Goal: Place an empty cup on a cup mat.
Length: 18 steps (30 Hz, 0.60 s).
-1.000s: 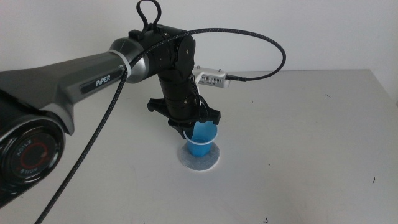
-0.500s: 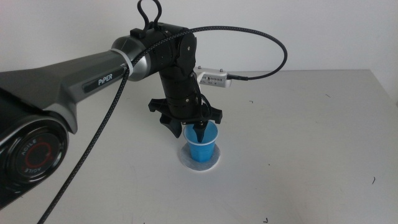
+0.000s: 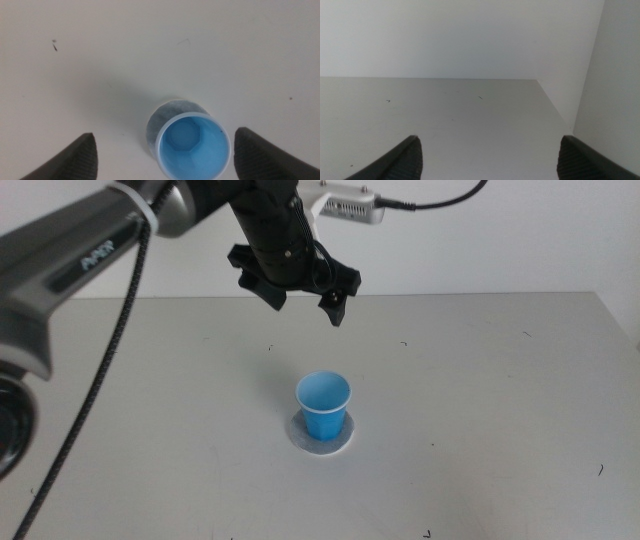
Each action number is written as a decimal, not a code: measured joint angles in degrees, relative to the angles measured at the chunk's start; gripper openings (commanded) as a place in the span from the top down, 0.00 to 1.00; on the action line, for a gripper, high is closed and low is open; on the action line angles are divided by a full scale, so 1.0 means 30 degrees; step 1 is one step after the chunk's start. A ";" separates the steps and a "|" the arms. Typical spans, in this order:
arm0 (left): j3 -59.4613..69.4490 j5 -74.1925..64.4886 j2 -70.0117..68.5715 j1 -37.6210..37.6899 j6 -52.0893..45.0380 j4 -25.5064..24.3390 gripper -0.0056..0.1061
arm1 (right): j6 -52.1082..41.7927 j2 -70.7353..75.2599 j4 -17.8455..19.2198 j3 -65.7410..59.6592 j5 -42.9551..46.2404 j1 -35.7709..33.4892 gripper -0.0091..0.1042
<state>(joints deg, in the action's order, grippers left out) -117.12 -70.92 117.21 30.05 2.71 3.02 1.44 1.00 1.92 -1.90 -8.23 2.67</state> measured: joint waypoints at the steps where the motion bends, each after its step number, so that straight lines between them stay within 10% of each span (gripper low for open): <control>1: -0.0061 -0.0076 -0.0571 0.0000 -0.0313 -0.0066 0.01 | 0.0000 0.0000 0.0000 0.0000 0.0000 0.0000 0.09; 18: 0.4565 -0.0320 -1.1118 0.0000 -0.1052 -0.3431 0.01 | 0.0000 0.0000 0.0000 0.0000 0.0000 0.0000 0.09</control>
<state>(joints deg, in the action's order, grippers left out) -103.42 -71.88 83.86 30.05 -0.44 -7.27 1.44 1.00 1.92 -1.90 -8.23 2.67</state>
